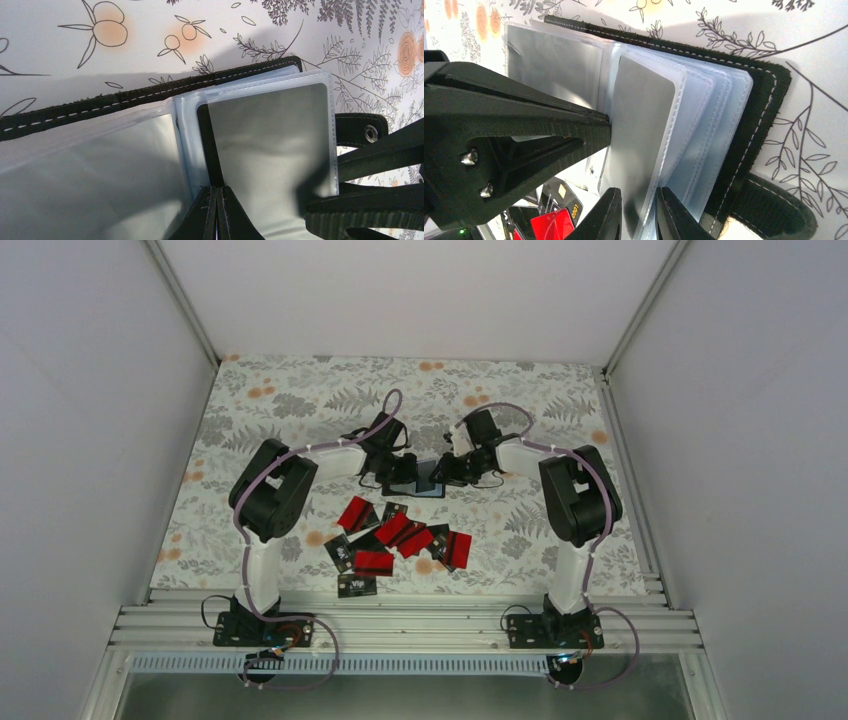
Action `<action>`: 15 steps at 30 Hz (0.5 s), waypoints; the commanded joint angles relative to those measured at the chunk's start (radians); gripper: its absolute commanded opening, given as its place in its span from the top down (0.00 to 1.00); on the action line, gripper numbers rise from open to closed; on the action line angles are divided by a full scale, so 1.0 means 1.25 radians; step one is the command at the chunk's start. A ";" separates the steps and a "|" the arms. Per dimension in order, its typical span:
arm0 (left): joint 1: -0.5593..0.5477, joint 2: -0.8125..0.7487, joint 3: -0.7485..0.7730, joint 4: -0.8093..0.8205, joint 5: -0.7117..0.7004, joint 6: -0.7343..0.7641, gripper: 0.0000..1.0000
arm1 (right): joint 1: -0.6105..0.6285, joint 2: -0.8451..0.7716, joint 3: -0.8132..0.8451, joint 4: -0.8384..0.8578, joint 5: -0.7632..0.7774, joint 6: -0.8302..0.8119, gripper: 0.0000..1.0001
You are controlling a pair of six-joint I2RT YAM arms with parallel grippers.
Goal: Put the credit cards into the card holder
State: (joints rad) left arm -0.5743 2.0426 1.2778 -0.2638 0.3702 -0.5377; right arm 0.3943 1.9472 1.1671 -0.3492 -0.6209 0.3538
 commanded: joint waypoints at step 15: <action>-0.007 -0.008 -0.007 -0.029 -0.046 0.007 0.98 | 0.041 -0.030 0.062 -0.056 0.066 -0.014 0.83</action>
State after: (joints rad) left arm -0.5747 2.0418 1.2778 -0.2642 0.3660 -0.5377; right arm 0.4248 1.9469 1.2037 -0.4030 -0.5491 0.3477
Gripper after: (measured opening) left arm 0.025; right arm 0.170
